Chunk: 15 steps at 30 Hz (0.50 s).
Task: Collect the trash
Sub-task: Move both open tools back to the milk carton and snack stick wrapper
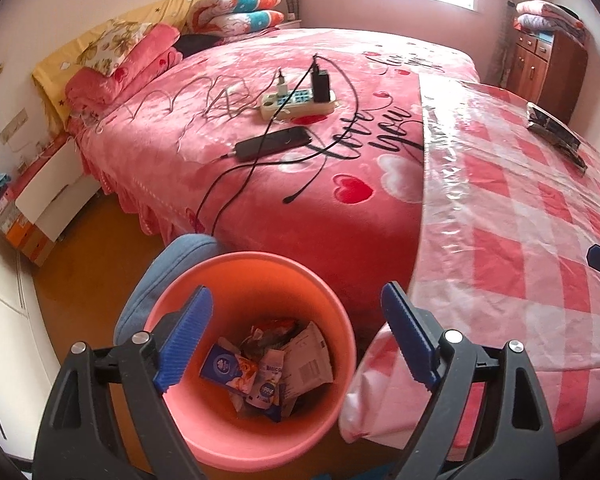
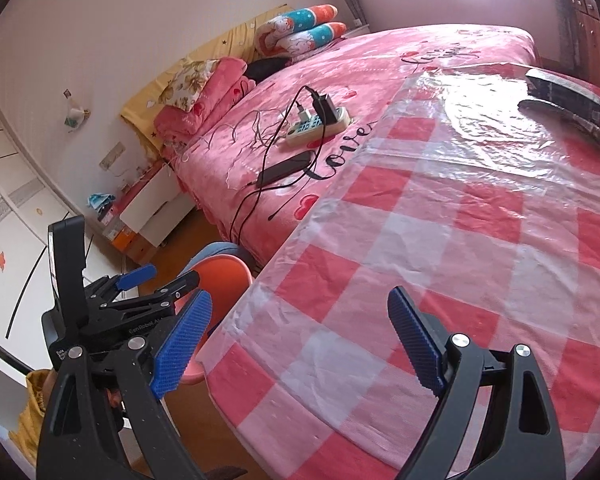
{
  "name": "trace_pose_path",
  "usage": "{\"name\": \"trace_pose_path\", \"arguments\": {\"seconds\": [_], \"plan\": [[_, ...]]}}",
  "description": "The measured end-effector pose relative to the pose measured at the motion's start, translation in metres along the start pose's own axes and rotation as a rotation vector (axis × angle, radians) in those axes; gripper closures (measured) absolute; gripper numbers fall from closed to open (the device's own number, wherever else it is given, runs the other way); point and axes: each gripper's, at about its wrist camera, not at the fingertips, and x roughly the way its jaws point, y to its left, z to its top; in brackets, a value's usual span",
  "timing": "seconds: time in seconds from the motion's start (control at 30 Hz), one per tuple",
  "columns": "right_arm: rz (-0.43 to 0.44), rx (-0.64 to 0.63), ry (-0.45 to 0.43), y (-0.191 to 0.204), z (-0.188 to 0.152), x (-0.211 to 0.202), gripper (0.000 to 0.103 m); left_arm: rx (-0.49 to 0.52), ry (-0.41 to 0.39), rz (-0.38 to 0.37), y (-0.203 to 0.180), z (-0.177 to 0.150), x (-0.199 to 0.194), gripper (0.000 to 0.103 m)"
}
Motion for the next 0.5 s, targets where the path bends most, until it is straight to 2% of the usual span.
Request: {"name": "trace_pose_path", "arguments": {"seconds": [0.5], "plan": [[-0.008,0.055,-0.103,-0.047,-0.001,-0.043,0.013,0.101,-0.036,-0.021,-0.058,0.017,-0.019,0.016]]}}
